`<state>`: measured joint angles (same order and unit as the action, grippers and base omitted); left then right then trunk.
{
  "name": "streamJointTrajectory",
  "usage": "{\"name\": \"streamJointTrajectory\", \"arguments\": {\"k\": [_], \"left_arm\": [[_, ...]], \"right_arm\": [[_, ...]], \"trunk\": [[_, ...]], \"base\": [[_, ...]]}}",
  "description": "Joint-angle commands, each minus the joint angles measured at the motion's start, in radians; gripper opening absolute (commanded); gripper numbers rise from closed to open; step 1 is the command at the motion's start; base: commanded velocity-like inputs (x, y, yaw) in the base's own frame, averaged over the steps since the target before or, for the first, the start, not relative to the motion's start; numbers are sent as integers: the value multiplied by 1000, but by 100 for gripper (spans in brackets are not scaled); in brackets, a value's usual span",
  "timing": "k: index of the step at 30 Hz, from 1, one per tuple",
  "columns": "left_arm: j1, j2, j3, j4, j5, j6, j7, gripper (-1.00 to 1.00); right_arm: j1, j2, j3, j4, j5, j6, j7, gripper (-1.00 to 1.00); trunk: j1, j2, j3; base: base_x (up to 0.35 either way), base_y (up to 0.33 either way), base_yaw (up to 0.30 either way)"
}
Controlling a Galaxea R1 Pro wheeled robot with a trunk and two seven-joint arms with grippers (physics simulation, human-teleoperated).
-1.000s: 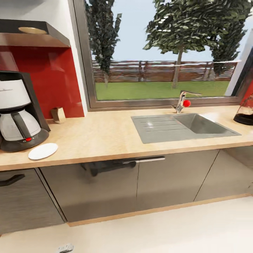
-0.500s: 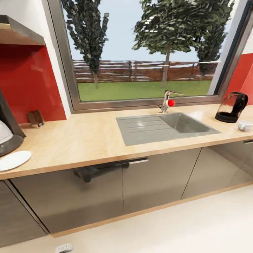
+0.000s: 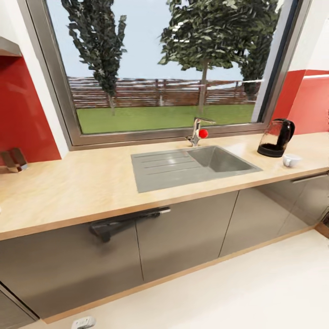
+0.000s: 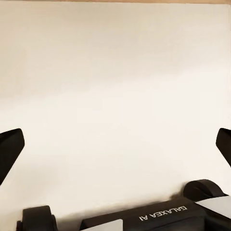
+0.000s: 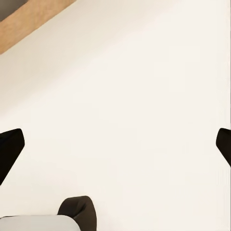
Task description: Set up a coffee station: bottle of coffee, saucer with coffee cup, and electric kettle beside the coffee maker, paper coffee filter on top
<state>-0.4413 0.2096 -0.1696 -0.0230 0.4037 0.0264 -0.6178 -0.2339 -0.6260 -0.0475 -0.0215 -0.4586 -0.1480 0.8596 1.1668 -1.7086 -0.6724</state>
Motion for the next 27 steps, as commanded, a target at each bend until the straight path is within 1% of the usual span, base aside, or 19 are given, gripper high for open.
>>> {"name": "streamJointTrajectory", "arguments": {"k": [1, 3, 6, 7, 8, 10, 11, 12, 13, 14, 15, 16, 17, 19, 22, 23, 25, 26, 27], "left_arm": [[-1, 0, -8, 0, 10, 3, -3, 100], [-1, 0, -8, 0, 10, 3, -3, 100], [0, 0, -8, 0, 10, 3, -3, 100], [0, -1, -8, 0, 10, 3, -3, 100], [0, -1, -8, 0, 10, 3, -3, 100], [0, -1, -8, 0, 10, 3, -3, 100], [0, -1, -8, 0, 10, 3, -3, 100], [0, -1, -8, 0, 10, 3, -3, 100], [1, -1, -8, 0, 10, 3, -3, 100], [1, -1, -8, 0, 10, 3, -3, 100], [1, -1, -8, 0, 10, 3, -3, 100], [1, -1, -8, 0, 10, 3, -3, 100], [1, -1, -8, 0, 10, 3, -3, 100], [1, -1, -8, 0, 10, 3, -3, 100], [1, -1, -8, 0, 10, 3, -3, 100], [1, -1, -8, 0, 10, 3, -3, 100], [1, -1, -9, 0, 10, 3, -3, 100], [1, -1, -9, 0, 10, 3, -3, 100], [1, -1, -10, 0, 10, 3, -3, 100]], "right_arm": [[-1, 0, -5, 1, 6, -5, 3, 100], [-1, 1, -5, 0, 6, -6, 0, 100], [-1, 18, -1, -3, 8, -28, -54, 100], [-1, 47, 2, -6, 11, -54, -120, 100], [-1, 85, 8, -9, 18, -89, -209, 100], [-1, 134, 24, -11, 39, -132, -313, 100], [-1, 221, 80, -14, 103, -191, -502, 100], [-1, 247, 102, -14, 127, -204, -565, 100], [-1, 293, 139, -17, 167, -222, -680, 100], [-2, 333, 164, -30, 195, -233, -779, 100], [-2, 367, 179, -54, 213, -237, -856, 100], [-2, 398, 190, -83, 224, -239, -908, 100], [-7, 456, 202, -123, 237, -238, -964, 100], [-13, 486, 206, -152, 241, -205, -983, 100], [-18, 502, 208, -194, 243, -103, -991, 100], [-22, 510, 207, -272, 242, 54, -993, 100], [-23, 512, 206, -323, 240, 143, -993, 100], [-21, 513, 205, -368, 239, 222, -993, 100], [-21, 513, 205, -377, 238, 238, -993, 100]], "trunk": [[0, 0, -1], [0, 0, -1], [0, 0, -1], [0, 0, -1], [0, 0, -1], [0, 0, -1], [0, 0, -1], [0, 0, -1], [0, 0, -1], [0, 0, -1], [0, 0, -1], [0, 0, -1], [0, 0, -1], [0, 0, -1], [0, 0, -1], [0, 0, -1], [0, 0, -1], [0, 0, -1], [0, 0, -1]], "base": [[93, -309, -5], [93, -312, -2], [49, -216, -1], [25, -111, 0], [16, -71, 0], [11, -51, 0], [5, -23, 0], [4, -19, 0], [3, -12, 0], [1, -6, 0], [1, -5, 0], [1, -3, 0], [0, -1, 0], [0, -1, 0], [0, 0, 0], [0, 0, 0], [0, 0, 0], [0, 0, -24], [0, 0, -55]]}}
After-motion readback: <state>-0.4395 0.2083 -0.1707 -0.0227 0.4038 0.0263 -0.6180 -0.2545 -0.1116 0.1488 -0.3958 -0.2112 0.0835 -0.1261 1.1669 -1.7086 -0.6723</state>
